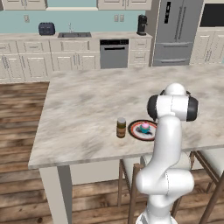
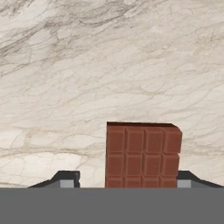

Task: Take the cinnamon bottle from the cabinet and place it on the dining table, next to the plate with the cupcake. Then take the chocolate from the dining counter and place it on the cupcake plate.

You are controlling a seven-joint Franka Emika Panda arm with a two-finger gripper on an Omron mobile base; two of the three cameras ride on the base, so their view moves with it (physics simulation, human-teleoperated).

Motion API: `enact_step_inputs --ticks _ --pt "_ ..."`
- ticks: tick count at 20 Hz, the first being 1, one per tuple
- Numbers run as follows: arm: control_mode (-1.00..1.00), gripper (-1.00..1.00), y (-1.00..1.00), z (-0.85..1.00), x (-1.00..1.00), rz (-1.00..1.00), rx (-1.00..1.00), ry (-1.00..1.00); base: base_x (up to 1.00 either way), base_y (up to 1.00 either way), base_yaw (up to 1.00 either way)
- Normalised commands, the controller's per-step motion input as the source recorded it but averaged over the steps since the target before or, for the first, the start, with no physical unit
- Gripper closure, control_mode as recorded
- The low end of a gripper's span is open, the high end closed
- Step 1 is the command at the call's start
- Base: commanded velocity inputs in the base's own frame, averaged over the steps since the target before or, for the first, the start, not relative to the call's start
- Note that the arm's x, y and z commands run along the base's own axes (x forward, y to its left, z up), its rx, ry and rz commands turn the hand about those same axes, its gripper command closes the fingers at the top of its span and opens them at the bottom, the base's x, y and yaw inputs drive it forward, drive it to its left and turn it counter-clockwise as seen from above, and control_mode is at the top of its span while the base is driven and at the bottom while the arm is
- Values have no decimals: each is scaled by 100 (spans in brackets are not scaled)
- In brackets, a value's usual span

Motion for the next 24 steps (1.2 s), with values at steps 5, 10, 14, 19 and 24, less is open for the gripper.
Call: enact_step_inputs --ticks 5,10,14,19,24 --pt "-100 100 24 -32 0 -5 -4 0 0 0 0" --pt "-100 100 22 9 -7 -6 -2 -1 0 0 0" --pt "-100 100 25 38 -10 -4 0 -1 0 0 0" --pt "-100 100 44 56 -6 -1 0 -4 0 0 0" --pt "-100 100 83 6 -13 0 0 0 0 0 0"
